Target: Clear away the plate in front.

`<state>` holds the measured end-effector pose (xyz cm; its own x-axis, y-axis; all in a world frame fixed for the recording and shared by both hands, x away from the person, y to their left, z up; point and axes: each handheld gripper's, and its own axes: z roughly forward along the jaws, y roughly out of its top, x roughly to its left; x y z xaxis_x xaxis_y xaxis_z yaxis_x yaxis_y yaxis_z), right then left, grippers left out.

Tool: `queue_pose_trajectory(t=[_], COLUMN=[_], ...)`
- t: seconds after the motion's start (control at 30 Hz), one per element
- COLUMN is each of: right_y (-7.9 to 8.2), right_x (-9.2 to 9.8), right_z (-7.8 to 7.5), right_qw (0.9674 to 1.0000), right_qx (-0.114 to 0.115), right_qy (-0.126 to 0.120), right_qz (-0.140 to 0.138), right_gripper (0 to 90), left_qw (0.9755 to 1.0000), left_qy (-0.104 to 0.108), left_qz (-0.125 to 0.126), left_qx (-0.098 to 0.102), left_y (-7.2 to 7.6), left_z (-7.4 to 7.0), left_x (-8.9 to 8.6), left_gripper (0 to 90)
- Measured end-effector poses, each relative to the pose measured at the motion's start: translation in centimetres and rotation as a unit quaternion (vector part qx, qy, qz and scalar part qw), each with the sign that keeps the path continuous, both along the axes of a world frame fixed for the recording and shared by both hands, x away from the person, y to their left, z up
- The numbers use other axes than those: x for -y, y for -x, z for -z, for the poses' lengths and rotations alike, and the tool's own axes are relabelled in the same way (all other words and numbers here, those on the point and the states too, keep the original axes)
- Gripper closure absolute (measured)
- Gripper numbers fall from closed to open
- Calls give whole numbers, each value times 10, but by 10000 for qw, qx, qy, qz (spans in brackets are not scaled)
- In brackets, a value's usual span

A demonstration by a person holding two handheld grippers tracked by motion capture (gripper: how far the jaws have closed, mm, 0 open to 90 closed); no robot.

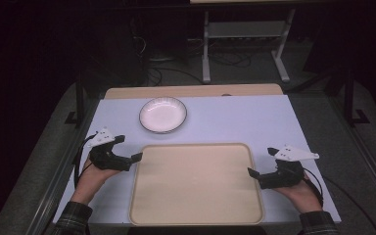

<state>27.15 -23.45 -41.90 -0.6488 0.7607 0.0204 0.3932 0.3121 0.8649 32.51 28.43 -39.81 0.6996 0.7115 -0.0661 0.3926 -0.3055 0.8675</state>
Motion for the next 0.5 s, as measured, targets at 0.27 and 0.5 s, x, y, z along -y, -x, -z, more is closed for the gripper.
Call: queue_pose_trajectory(t=[0.27,0.5], right_y=[-2,-4], right_x=[-4,-4], right_z=[-2,-2], right_qw=[10000,10000], right_qx=[46,36], right_qy=[-17,-27], right_qz=[15,12], right_gripper=[0,0], left_qw=[9999,9999], left_qy=[97,156], left_qz=[12,-11], left_qx=[-23,-24], left_y=[-6,-13], left_z=[0,-3], left_x=[-1,-3], left_gripper=[0,0])
